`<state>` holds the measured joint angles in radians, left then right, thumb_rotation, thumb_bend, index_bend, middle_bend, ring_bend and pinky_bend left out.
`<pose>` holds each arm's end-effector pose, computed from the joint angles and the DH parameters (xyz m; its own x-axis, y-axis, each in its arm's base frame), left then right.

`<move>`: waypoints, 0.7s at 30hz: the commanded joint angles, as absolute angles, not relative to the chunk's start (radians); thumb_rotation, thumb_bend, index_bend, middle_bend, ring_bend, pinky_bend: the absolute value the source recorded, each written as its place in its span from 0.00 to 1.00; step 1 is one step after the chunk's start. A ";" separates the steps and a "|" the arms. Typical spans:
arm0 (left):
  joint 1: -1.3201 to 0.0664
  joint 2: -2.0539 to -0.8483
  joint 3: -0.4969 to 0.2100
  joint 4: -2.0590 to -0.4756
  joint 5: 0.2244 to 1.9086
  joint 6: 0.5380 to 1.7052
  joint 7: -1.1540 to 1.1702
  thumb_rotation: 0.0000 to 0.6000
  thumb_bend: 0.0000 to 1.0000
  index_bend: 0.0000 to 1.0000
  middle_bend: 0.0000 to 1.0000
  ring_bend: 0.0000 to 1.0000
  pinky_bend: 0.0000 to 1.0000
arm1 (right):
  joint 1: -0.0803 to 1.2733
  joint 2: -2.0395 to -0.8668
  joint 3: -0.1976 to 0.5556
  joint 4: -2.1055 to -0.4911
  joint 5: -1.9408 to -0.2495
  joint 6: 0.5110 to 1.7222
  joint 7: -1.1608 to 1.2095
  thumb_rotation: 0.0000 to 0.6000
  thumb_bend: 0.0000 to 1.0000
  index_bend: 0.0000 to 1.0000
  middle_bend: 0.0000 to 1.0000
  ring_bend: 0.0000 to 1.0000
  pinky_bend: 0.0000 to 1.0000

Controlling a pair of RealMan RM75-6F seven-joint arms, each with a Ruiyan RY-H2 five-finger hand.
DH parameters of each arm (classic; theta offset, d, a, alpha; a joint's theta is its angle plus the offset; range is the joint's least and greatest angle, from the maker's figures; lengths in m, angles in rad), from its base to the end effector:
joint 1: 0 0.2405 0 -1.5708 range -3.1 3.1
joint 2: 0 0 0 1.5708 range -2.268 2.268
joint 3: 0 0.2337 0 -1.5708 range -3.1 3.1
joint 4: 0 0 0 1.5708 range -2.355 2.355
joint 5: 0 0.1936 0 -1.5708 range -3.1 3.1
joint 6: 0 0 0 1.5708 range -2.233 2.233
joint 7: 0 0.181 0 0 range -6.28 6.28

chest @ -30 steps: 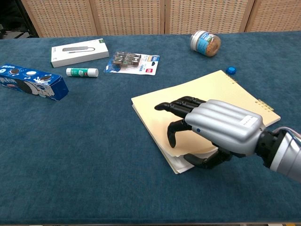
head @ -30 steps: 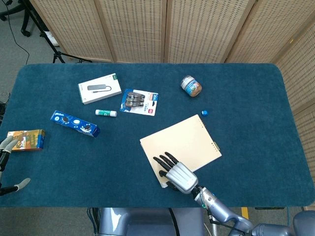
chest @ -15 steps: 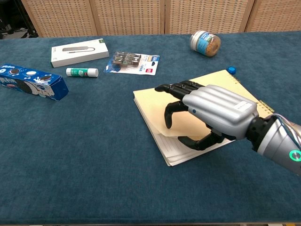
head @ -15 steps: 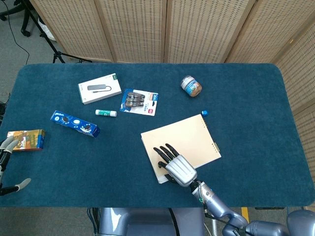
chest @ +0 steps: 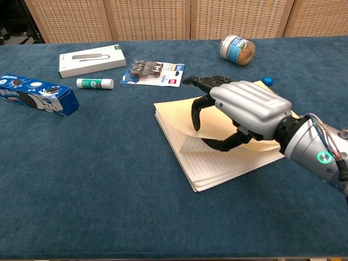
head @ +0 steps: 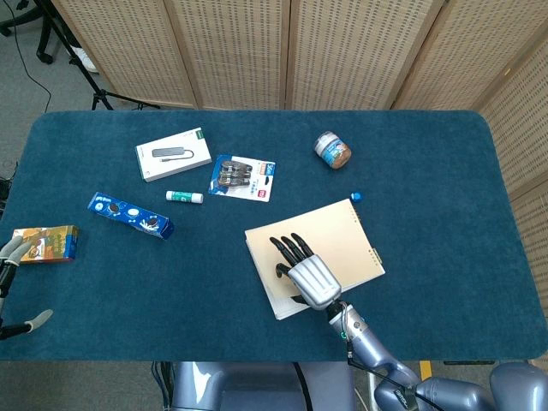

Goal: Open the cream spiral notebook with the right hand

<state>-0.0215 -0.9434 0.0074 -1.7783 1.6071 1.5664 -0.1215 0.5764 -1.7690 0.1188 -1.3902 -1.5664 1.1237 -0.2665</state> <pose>-0.2593 0.1851 0.1964 0.2944 0.0094 0.9556 0.9544 -0.0536 -0.2935 -0.0866 -0.2874 -0.0565 0.3732 -0.1384 0.9174 -0.7813 -0.5801 0.2304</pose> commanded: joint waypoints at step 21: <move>-0.019 -0.945 0.009 -1.779 1.610 1.570 -0.120 1.00 0.00 0.00 0.00 0.00 0.00 | 0.594 -1.713 0.038 -1.546 -1.600 1.095 -0.184 1.00 0.85 0.72 0.04 0.00 0.00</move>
